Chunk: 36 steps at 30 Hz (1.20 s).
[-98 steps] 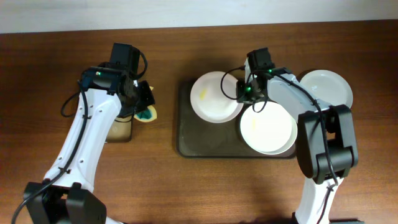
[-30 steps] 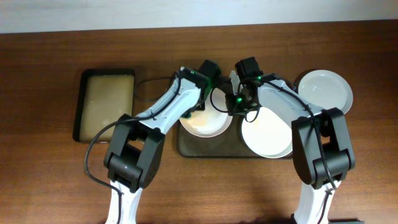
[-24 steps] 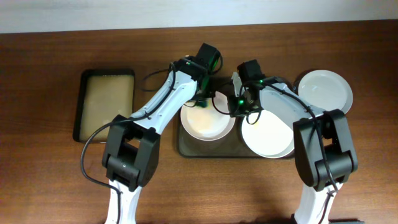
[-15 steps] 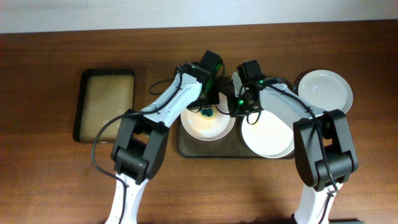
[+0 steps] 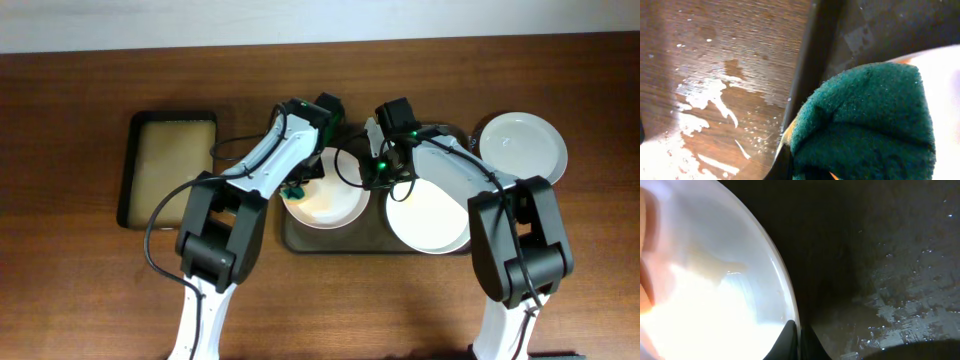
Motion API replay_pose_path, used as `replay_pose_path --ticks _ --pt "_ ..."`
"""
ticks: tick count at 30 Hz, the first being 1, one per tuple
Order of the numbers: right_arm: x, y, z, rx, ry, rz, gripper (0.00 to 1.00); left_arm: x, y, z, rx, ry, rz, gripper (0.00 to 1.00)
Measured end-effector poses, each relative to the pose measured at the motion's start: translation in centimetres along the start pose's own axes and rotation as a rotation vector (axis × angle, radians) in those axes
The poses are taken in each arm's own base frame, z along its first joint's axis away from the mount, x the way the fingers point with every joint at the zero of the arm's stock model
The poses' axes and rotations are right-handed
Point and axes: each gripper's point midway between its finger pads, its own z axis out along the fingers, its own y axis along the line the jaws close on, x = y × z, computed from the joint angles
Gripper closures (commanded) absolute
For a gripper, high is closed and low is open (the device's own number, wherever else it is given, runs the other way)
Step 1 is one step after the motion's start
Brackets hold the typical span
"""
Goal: Clean dirty plates on tray and stack at the side
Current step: 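Lift the pink plate with the right gripper and stack it on the blue plate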
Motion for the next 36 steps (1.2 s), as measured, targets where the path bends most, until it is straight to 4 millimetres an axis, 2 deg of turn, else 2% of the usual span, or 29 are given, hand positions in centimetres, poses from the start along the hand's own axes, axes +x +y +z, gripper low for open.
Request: replay_pose_path --ticks 2,4,6,7,11,12,17,19,23,25,30,34,36 --pt "-0.2 0.0 -1.0 0.013 -0.011 -0.002 0.96 -0.3 0.7 -1.0 0.013 -0.009 -0.025 1.0" --pt "-1.1 -1.1 -3.6 0.09 -0.057 0.003 0.96 -1.5 2.7 -2.8 0.033 -0.04 -0.085 1.0" --pt "-2.9 -2.0 -7.3 0.174 -0.152 -0.003 0.96 -3.8 4.3 -5.7 0.142 -0.096 -0.147 1.0" --pt "-3.2 -2.2 -8.4 0.195 -0.176 -0.009 0.96 -4.3 4.7 -6.9 0.188 -0.112 -0.155 1.0" --pt "-4.2 -2.4 -14.3 0.308 -0.291 -0.089 0.96 -4.3 6.4 -11.5 0.34 -0.129 -0.171 1.0" --pt "-4.3 -2.5 -15.4 0.354 -0.311 -0.108 0.96 -4.0 7.0 -12.0 0.352 -0.117 -0.171 1.0" --pt "-4.9 -1.2 -19.2 0.647 -0.39 -0.278 0.96 -3.2 11.5 -10.8 0.338 0.0 -0.249 1.0" --pt "-5.9 0.7 -20.8 0.805 -0.449 -0.383 0.96 -3.1 14.0 -10.1 0.321 0.044 -0.292 1.0" --pt "-7.6 4.0 -24.2 1.026 -0.559 -0.515 0.96 -2.3 16.3 -9.4 0.299 0.102 -0.322 1.0" --pt "-7.9 5.4 -25.6 1.122 -0.568 -0.592 0.96 -2.4 16.9 -9.2 0.298 0.108 -0.326 1.0" --pt "-8.2 7.3 -28.3 1.277 -0.591 -0.642 0.96 -1.7 17.3 -9.1 0.29 0.138 -0.322 1.0" --pt "-7.2 7.5 -28.2 1.327 -0.522 -0.697 0.96 -2.1 17.2 -9.1 0.299 0.123 -0.324 1.0" --pt "-6.4 6.5 -27.4 1.314 -0.476 -0.69 0.96 -2.2 17.1 -9.1 0.302 0.116 -0.325 1.0"
